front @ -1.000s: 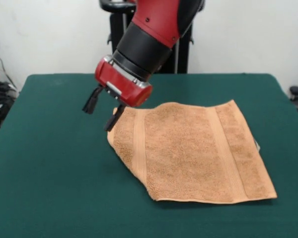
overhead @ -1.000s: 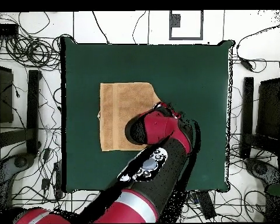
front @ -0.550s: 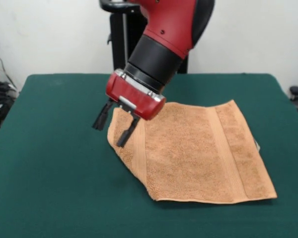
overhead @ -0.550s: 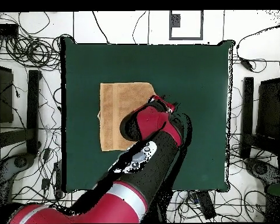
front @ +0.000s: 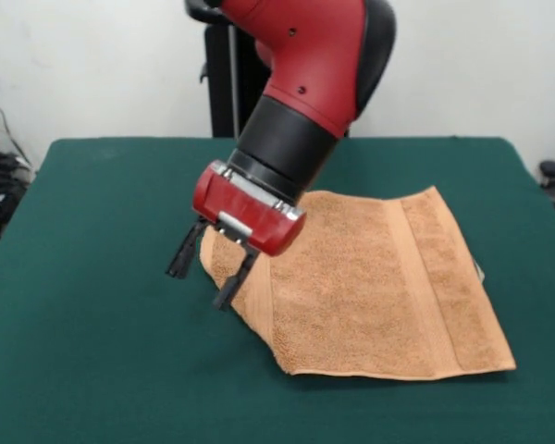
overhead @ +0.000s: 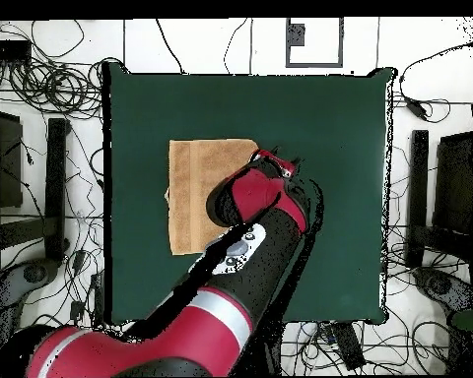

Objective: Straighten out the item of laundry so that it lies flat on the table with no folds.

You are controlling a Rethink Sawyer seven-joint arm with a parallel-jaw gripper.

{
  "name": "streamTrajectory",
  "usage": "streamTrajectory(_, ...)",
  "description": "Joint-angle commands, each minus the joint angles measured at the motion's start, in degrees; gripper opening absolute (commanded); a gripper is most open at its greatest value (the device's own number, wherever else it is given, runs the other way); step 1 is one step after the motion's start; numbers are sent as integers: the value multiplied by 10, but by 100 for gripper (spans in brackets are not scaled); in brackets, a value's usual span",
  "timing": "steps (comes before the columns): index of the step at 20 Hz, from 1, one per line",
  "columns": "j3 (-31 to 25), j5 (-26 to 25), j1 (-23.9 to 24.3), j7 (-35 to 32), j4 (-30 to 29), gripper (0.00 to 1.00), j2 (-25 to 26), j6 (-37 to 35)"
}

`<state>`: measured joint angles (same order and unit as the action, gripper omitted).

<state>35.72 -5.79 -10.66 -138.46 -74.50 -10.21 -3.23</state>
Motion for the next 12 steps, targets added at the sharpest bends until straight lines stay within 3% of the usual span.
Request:
streamTrajectory(1, -81, -38, 43, 13, 28, 100, 26, 2)
streamTrajectory(7, -96, -46, 56, 3, 46, 100, 48, 10)
streamTrajectory(12, -74, -33, 34, -27, 62, 100, 80, 36)
